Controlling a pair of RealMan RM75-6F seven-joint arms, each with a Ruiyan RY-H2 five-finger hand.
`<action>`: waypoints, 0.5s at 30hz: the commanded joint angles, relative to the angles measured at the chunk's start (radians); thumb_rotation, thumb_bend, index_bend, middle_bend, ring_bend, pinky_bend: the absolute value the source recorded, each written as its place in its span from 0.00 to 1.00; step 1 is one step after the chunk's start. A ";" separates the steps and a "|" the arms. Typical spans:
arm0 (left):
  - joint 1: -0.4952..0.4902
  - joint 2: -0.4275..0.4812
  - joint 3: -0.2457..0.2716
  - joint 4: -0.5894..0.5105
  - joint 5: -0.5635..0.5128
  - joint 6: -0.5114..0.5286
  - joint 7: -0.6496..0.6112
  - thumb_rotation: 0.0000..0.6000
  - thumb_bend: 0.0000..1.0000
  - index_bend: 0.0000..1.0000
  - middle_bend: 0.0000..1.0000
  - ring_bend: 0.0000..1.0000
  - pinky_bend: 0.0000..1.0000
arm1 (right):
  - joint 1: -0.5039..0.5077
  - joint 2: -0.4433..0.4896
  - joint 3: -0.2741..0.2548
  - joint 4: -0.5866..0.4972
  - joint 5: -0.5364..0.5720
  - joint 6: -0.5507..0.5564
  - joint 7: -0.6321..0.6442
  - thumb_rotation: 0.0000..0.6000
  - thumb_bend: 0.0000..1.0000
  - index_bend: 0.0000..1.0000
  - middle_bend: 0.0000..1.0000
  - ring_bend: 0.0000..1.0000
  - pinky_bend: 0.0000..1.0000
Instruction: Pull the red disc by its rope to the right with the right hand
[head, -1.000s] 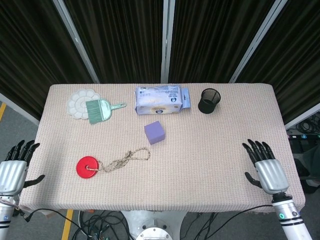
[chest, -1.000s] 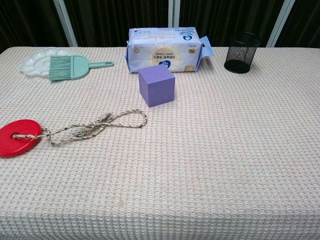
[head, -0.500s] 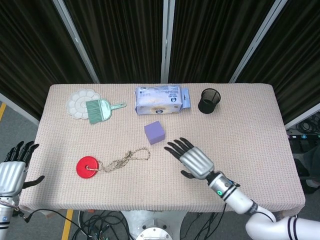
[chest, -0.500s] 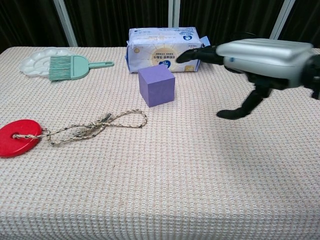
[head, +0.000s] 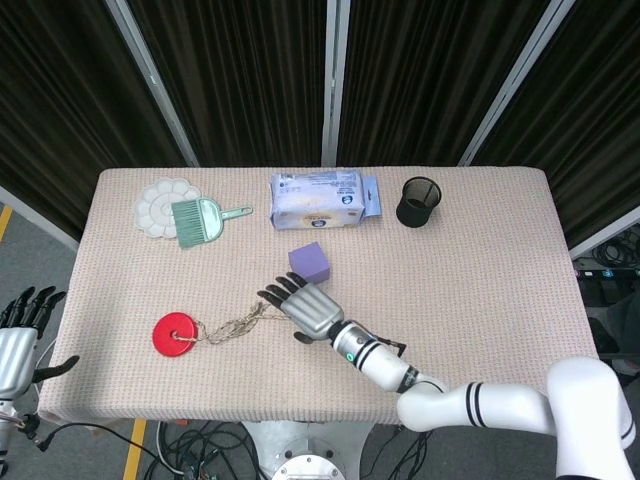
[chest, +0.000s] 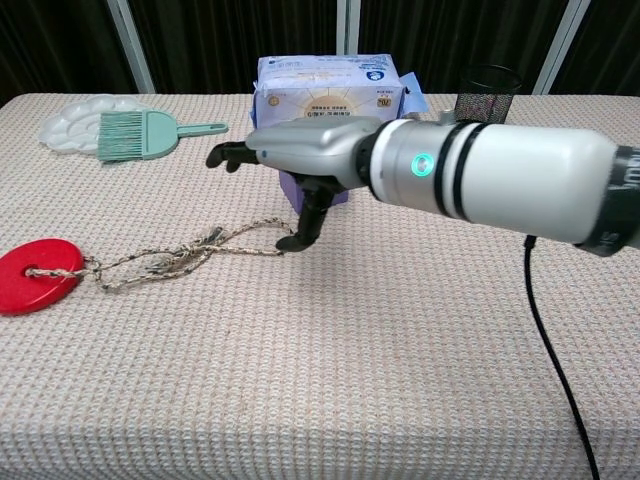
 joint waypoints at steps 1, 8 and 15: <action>0.006 0.001 0.003 0.006 0.001 0.005 -0.005 1.00 0.00 0.12 0.09 0.01 0.13 | 0.051 -0.056 -0.002 0.058 0.034 -0.005 -0.013 1.00 0.19 0.00 0.10 0.00 0.00; 0.011 -0.002 0.004 0.020 -0.002 0.005 -0.019 1.00 0.00 0.12 0.09 0.01 0.13 | 0.107 -0.112 -0.017 0.147 0.065 -0.010 0.011 1.00 0.19 0.00 0.10 0.00 0.00; 0.014 -0.003 0.005 0.029 -0.003 0.002 -0.026 1.00 0.00 0.12 0.09 0.01 0.13 | 0.164 -0.183 -0.012 0.267 0.080 -0.055 0.063 1.00 0.19 0.00 0.11 0.00 0.00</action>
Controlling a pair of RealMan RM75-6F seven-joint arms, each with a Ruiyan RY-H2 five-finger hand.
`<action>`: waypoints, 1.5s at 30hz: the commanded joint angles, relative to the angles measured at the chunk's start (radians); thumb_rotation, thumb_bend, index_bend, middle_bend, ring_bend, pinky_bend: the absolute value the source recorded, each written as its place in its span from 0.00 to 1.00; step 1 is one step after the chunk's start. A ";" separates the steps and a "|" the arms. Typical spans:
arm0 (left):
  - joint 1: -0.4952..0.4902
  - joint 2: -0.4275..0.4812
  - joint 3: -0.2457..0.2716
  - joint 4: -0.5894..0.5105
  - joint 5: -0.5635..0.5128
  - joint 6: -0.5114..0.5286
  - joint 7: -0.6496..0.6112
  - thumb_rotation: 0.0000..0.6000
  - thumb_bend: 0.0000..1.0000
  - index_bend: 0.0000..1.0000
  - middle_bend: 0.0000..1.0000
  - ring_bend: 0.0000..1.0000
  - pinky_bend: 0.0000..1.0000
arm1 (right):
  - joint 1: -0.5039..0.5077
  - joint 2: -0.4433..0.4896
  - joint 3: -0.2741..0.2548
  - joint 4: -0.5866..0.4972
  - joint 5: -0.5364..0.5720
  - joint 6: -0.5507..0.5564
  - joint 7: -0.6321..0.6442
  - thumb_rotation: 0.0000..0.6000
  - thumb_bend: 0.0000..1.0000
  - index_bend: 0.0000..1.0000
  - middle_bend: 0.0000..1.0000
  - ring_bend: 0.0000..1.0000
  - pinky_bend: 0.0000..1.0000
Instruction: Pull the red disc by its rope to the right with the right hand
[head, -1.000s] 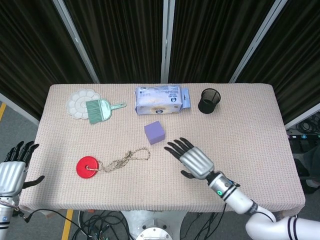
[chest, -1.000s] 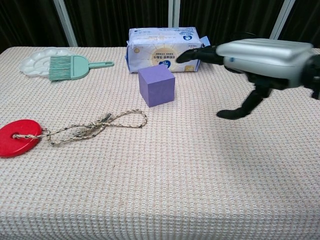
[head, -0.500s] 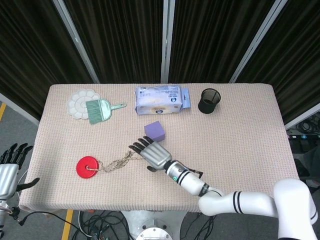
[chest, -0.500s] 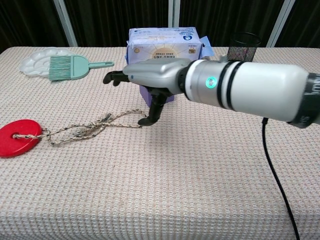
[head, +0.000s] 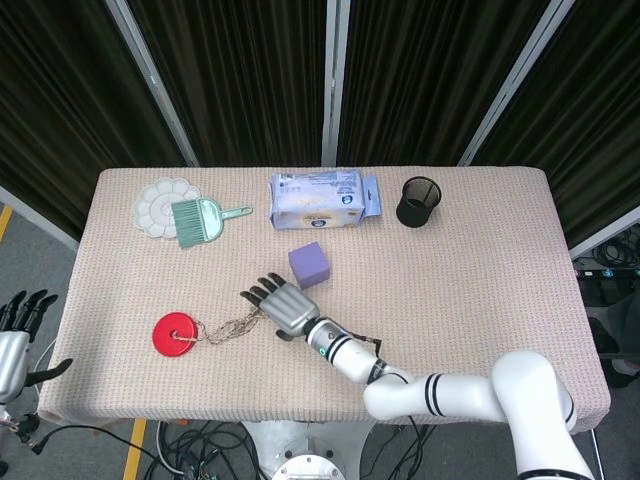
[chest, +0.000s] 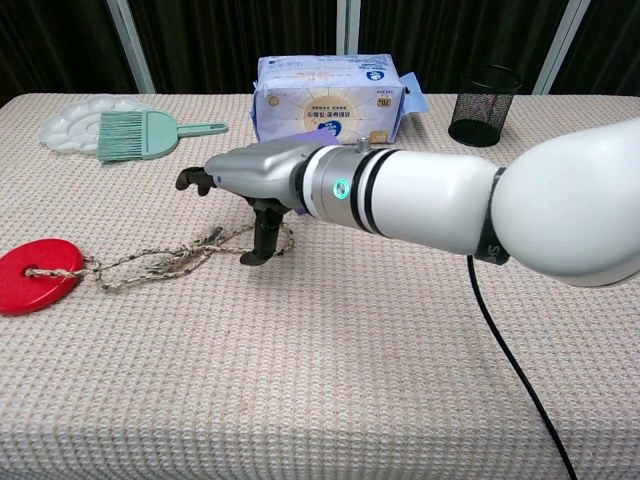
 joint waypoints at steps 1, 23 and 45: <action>0.001 0.004 0.001 0.001 0.001 -0.002 0.000 1.00 0.00 0.12 0.09 0.01 0.13 | 0.034 -0.043 0.004 0.063 0.003 -0.030 0.037 1.00 0.19 0.00 0.11 0.00 0.00; 0.017 0.007 -0.001 0.030 -0.014 -0.002 -0.033 1.00 0.00 0.13 0.09 0.01 0.13 | 0.061 -0.187 -0.007 0.248 -0.158 0.016 0.177 1.00 0.31 0.19 0.26 0.00 0.00; 0.025 -0.004 0.003 0.045 -0.010 -0.005 -0.039 1.00 0.00 0.13 0.09 0.01 0.13 | 0.050 -0.211 -0.012 0.293 -0.161 0.025 0.150 1.00 0.36 0.45 0.46 0.11 0.00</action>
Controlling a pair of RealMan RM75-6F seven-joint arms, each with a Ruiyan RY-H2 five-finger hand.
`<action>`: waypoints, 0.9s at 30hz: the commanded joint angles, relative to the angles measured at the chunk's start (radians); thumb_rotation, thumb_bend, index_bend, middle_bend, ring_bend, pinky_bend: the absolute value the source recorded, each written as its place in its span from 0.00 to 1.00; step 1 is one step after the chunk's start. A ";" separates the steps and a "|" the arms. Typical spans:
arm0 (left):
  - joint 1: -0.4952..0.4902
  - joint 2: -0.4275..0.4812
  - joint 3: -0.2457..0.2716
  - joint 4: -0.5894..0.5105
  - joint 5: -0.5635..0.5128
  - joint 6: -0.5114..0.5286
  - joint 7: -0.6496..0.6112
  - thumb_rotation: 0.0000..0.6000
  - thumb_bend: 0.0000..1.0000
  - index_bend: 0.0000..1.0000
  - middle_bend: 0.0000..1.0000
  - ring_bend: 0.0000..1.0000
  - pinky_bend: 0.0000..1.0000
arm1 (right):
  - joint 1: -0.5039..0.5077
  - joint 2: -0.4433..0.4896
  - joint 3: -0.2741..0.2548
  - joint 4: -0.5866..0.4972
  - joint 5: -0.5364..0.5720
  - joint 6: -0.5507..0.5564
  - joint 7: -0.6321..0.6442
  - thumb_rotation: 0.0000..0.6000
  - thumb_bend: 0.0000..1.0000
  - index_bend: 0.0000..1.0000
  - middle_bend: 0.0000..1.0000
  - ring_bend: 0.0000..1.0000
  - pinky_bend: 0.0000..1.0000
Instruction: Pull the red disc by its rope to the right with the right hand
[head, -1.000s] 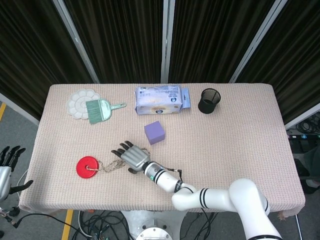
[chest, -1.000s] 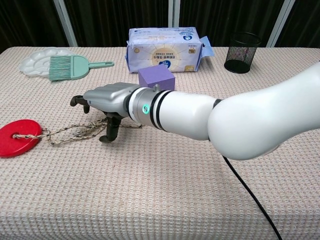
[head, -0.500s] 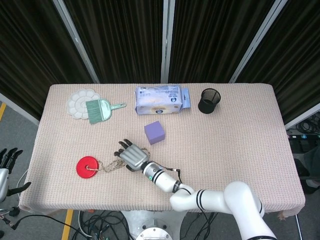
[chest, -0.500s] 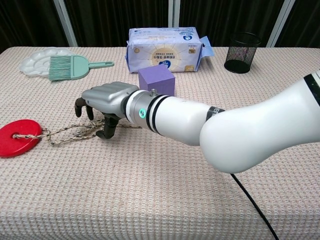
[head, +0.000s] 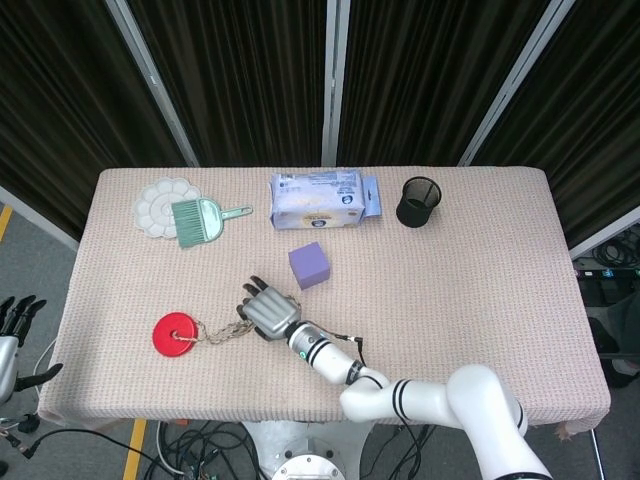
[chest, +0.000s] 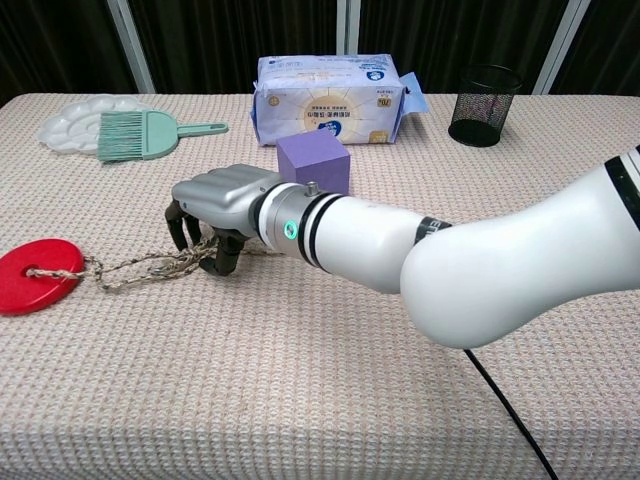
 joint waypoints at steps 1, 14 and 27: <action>0.002 -0.002 0.001 0.002 0.001 0.002 0.001 1.00 0.00 0.13 0.09 0.01 0.13 | -0.003 -0.006 0.001 0.005 -0.013 0.014 0.002 1.00 0.36 0.46 0.47 0.12 0.00; 0.001 -0.006 0.000 0.014 -0.004 -0.009 -0.010 1.00 0.00 0.13 0.09 0.01 0.13 | -0.011 -0.002 -0.010 0.018 -0.012 -0.003 -0.022 1.00 0.36 0.49 0.50 0.15 0.00; 0.003 -0.006 -0.002 0.016 -0.002 -0.007 -0.014 1.00 0.00 0.13 0.09 0.01 0.13 | -0.034 -0.025 -0.006 0.034 -0.049 0.066 -0.028 1.00 0.40 0.66 0.70 0.34 0.02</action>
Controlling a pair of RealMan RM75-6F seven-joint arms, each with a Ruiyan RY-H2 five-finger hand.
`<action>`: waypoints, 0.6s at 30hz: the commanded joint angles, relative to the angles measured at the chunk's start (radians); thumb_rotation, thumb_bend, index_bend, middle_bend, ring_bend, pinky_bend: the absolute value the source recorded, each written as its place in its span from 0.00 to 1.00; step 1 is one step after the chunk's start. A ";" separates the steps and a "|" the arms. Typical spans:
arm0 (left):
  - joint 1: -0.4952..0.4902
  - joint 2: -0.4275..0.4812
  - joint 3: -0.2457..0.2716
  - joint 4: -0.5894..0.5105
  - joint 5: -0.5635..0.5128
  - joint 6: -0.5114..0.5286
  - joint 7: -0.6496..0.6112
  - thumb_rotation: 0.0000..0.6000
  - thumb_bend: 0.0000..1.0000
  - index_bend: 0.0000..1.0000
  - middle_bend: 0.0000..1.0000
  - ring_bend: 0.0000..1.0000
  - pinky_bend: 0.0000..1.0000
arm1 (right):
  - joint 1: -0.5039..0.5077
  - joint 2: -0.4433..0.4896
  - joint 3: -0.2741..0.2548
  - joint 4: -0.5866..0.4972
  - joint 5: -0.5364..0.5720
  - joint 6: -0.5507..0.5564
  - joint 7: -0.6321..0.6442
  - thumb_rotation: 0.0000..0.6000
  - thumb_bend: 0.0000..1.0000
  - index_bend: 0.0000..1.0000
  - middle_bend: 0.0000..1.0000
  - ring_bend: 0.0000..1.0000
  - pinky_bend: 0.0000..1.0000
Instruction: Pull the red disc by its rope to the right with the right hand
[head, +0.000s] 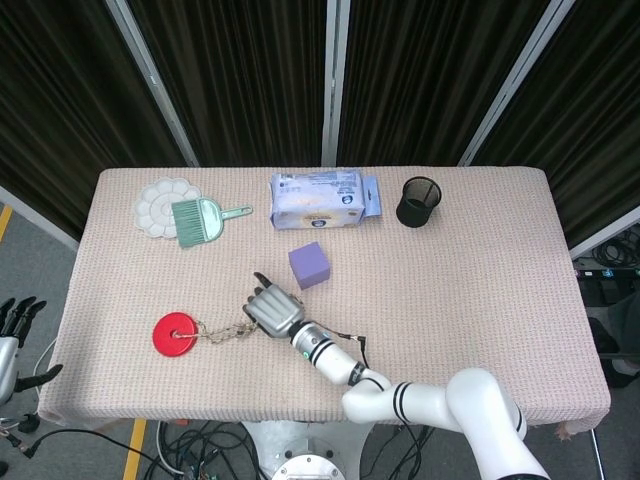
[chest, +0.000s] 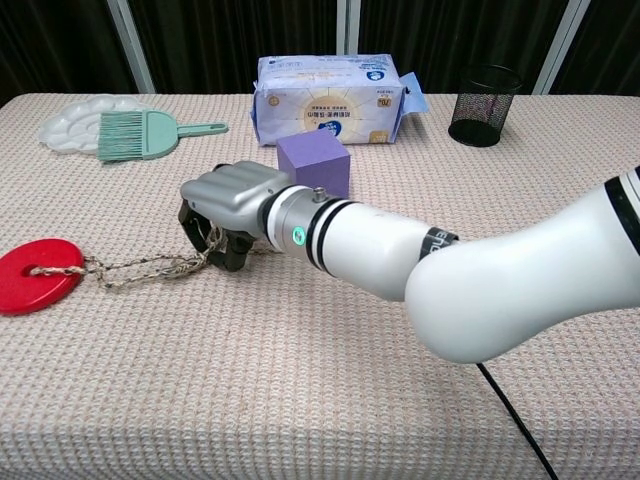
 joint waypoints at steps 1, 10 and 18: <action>0.001 0.000 0.001 -0.001 0.001 0.002 0.000 1.00 0.00 0.13 0.09 0.01 0.13 | -0.010 -0.002 0.000 0.000 -0.019 0.020 0.009 1.00 0.40 0.68 0.71 0.35 0.03; -0.001 0.001 -0.002 -0.005 0.001 -0.001 0.002 1.00 0.00 0.13 0.09 0.01 0.13 | -0.043 0.016 0.005 -0.014 -0.070 0.072 0.046 1.00 0.43 0.85 0.83 0.46 0.08; -0.004 0.002 -0.006 -0.009 0.004 0.002 0.003 1.00 0.00 0.13 0.09 0.01 0.13 | -0.097 0.092 -0.006 -0.098 -0.116 0.127 0.072 1.00 0.44 0.91 0.88 0.48 0.08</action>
